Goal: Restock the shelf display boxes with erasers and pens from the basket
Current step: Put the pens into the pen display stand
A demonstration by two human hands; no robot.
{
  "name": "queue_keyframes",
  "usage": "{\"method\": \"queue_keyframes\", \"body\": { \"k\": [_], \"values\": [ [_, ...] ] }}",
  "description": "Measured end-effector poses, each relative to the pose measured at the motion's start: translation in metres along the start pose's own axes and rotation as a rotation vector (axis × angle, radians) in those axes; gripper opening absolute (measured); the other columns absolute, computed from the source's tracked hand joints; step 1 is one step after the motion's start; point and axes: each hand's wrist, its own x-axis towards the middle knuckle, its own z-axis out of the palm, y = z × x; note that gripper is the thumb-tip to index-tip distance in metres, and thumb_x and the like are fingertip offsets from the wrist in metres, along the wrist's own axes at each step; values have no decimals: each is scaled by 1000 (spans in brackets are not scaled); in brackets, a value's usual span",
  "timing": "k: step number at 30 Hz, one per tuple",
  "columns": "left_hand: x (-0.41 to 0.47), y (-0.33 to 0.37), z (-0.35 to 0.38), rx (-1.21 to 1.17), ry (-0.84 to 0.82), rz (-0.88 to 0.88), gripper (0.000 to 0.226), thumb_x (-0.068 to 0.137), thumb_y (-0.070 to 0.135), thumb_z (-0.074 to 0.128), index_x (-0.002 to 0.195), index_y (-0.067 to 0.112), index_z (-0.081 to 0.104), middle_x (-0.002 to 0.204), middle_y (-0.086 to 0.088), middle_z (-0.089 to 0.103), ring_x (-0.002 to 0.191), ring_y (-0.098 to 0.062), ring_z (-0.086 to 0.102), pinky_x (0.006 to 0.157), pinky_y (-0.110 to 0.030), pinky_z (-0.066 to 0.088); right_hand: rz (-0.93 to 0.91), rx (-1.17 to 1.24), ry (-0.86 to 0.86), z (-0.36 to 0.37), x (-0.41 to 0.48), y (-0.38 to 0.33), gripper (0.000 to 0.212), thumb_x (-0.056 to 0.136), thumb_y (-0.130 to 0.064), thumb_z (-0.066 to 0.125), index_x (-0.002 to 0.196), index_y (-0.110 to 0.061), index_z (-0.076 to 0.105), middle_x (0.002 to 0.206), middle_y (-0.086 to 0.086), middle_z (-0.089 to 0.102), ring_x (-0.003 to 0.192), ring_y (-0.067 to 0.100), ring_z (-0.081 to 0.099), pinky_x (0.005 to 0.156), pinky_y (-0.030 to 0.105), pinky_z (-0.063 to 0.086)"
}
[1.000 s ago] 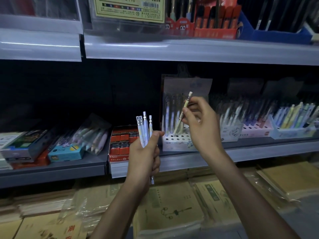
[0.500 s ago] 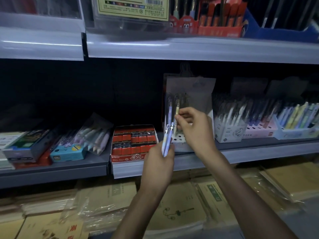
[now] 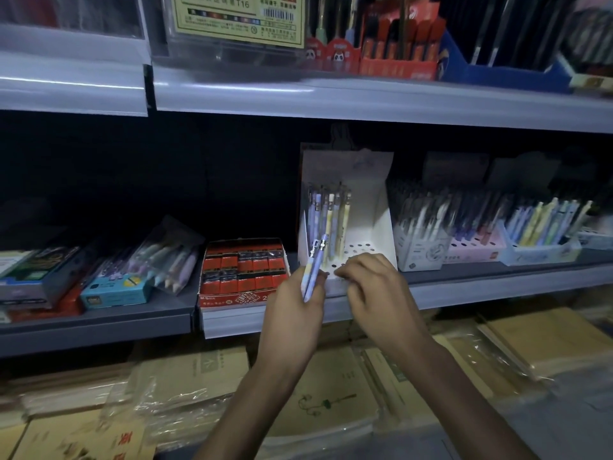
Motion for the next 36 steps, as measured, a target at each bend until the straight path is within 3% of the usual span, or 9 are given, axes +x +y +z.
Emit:
{"method": "queue_keyframes", "body": {
  "k": [5,8,11,15,17,20,27,30,36],
  "values": [
    [-1,7,0,-264,5,-114,29,103,30,58,85,8,60,54,2,40,50,-17,36,48,-30,29,54,83,84,-7,2,-3,35,88,4,55,111,-12,75,110,-5,68,110,13,57,96,30,49],
    [-3,17,-7,-493,-119,-198,27,105,31,55,97,8,65,53,4,33,41,-13,24,42,-21,19,299,507,193,-28,13,-23,25,94,-2,62,104,-17,79,102,-10,74,97,2,66,84,19,51],
    [-6,27,-15,-640,-314,-238,32,105,37,54,98,8,63,56,3,26,39,-9,17,41,-15,14,512,1026,-29,-51,23,-38,11,93,-18,71,100,-14,81,89,1,77,81,7,67,77,23,54],
    [-11,33,-20,-771,-469,-260,41,107,31,50,71,13,43,50,6,28,35,-6,17,36,-12,14,582,1178,-211,-52,23,-37,18,88,-15,78,105,-13,78,79,-2,71,73,8,60,76,23,51],
    [-13,33,-21,-774,-491,-254,42,107,31,50,72,11,42,49,5,33,33,-7,21,35,-13,18,617,1239,-234,-52,24,-35,19,88,-13,78,106,-9,76,81,4,67,70,10,59,79,28,50],
    [-10,30,-21,-777,-483,-259,34,104,33,55,93,3,64,59,-1,37,36,-9,28,35,-16,23,616,1359,-71,-60,31,-33,19,95,-10,69,113,-5,68,98,11,74,88,24,73,82,36,59],
    [-1,15,-25,-821,-219,-329,38,103,36,55,118,4,68,62,1,35,40,-7,21,37,-15,15,350,1146,389,-78,58,-29,15,104,-6,56,118,-9,57,103,13,71,99,22,74,86,36,63],
    [2,10,-26,-817,-141,-324,38,104,37,55,117,3,67,60,2,30,40,-8,20,36,-14,18,284,1007,389,-68,64,-22,17,105,-7,54,110,-22,57,102,10,68,98,19,72,87,36,62],
    [1,12,-27,-775,-110,-303,33,104,38,54,103,8,68,60,-1,26,39,-10,19,37,-14,18,300,881,290,-40,63,-8,14,105,-12,55,108,-26,58,104,6,66,100,19,70,88,38,62]
  ]
}}
